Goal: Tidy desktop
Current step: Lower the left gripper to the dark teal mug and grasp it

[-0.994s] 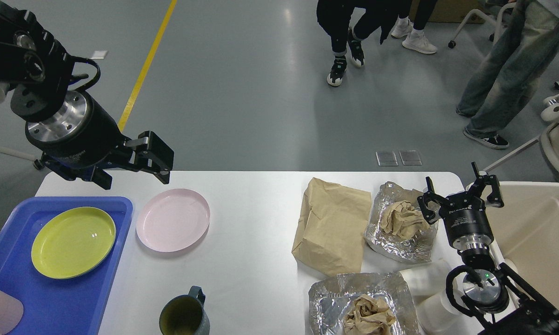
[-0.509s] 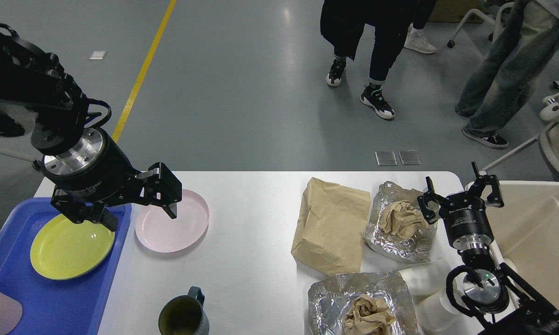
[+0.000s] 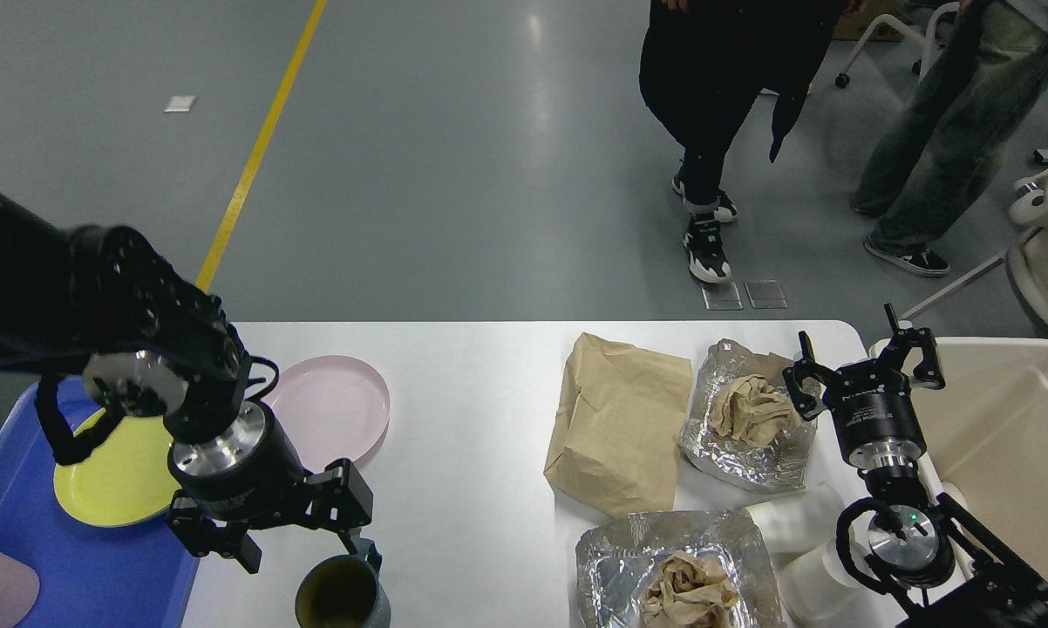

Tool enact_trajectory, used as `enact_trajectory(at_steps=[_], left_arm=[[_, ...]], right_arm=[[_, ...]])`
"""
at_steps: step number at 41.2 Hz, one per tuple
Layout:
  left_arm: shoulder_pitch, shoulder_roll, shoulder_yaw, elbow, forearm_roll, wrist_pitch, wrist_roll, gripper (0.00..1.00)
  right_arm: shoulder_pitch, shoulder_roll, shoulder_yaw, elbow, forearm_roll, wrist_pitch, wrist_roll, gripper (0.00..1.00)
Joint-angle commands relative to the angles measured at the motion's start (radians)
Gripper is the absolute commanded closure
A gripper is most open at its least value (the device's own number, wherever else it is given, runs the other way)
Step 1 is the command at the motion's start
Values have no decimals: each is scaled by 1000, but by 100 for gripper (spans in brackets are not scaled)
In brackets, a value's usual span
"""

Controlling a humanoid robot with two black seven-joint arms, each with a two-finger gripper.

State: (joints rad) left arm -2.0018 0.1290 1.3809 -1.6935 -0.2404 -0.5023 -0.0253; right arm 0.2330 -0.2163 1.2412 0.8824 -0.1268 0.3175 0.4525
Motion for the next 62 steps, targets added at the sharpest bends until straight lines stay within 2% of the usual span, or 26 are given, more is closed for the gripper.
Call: enact_trajectory(at_steps=[1, 5, 9, 32, 35, 46, 48, 50, 55, 62], left_arm=[[93, -3, -3, 5, 50, 112, 11, 6], [149, -6, -9, 9, 76, 215, 11, 6], [192, -6, -32, 11, 95, 278, 15, 6], [414, -42, -82, 159, 115, 369, 15, 7], [414, -42, -80, 163, 115, 376, 15, 13], [408, -29, -80, 161, 133, 363, 15, 49], [408, -29, -80, 161, 133, 361, 16, 59], [406, -28, -75, 161, 133, 355, 18, 72], [405, -25, -72, 161, 133, 349, 19, 77], [403, -25, -71, 159, 133, 347, 19, 95]], right_arm=[[0, 0, 0, 0, 1, 0, 0, 0], [0, 0, 0, 0, -1, 0, 0, 0], [0, 0, 0, 0, -1, 0, 0, 0], [0, 0, 0, 0, 1, 0, 0, 0], [0, 0, 0, 0, 1, 0, 0, 0], [0, 0, 0, 0, -1, 0, 0, 0], [0, 0, 0, 0, -1, 0, 0, 0], [0, 0, 0, 0, -1, 0, 0, 0], [0, 0, 0, 0, -1, 0, 0, 0], [0, 0, 1, 0, 1, 0, 0, 0]])
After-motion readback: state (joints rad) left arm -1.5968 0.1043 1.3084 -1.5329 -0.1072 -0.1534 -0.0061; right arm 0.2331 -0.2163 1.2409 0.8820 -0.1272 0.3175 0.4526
